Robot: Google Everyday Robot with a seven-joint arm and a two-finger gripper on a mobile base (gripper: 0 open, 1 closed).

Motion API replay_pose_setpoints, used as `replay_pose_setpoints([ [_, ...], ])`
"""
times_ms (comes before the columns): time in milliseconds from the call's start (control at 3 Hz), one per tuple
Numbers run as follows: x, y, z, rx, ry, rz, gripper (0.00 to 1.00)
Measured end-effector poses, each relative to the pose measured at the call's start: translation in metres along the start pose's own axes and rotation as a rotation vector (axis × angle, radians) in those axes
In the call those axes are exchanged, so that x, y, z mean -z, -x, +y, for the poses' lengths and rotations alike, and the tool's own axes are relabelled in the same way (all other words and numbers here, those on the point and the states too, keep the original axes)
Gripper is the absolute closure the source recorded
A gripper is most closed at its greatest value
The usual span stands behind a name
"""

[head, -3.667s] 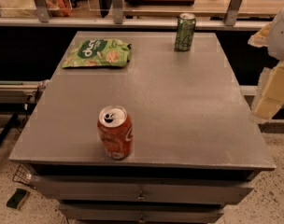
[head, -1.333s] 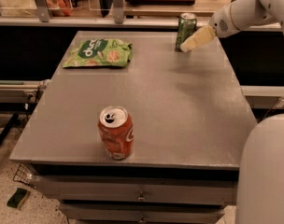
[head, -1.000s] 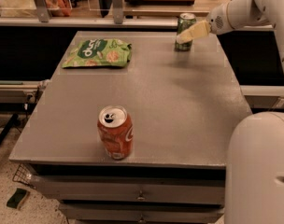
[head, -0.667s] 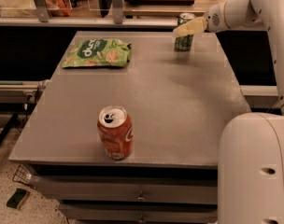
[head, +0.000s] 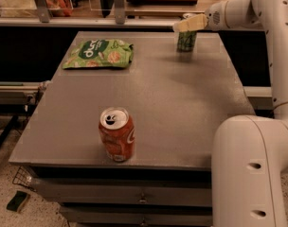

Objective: Move green can near coke can

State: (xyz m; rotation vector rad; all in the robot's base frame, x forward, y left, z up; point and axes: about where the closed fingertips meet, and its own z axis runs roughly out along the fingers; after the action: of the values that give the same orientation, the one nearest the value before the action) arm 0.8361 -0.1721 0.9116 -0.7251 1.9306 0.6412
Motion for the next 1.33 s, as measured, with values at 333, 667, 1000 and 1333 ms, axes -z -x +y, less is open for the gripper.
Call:
replay_pose_setpoints([
  [333, -0.002, 0.003, -0.002, -0.011, 0.002, -0.014, 0.0],
  [667, -0.007, 0.003, 0.006, 0.116, -0.043, 0.099, 0.15],
  [1000, -0.001, -0.011, -0.015, 0.223, -0.137, 0.208, 0.18],
  [1333, -0.006, -0.014, -0.016, 0.191, -0.136, 0.203, 0.0],
])
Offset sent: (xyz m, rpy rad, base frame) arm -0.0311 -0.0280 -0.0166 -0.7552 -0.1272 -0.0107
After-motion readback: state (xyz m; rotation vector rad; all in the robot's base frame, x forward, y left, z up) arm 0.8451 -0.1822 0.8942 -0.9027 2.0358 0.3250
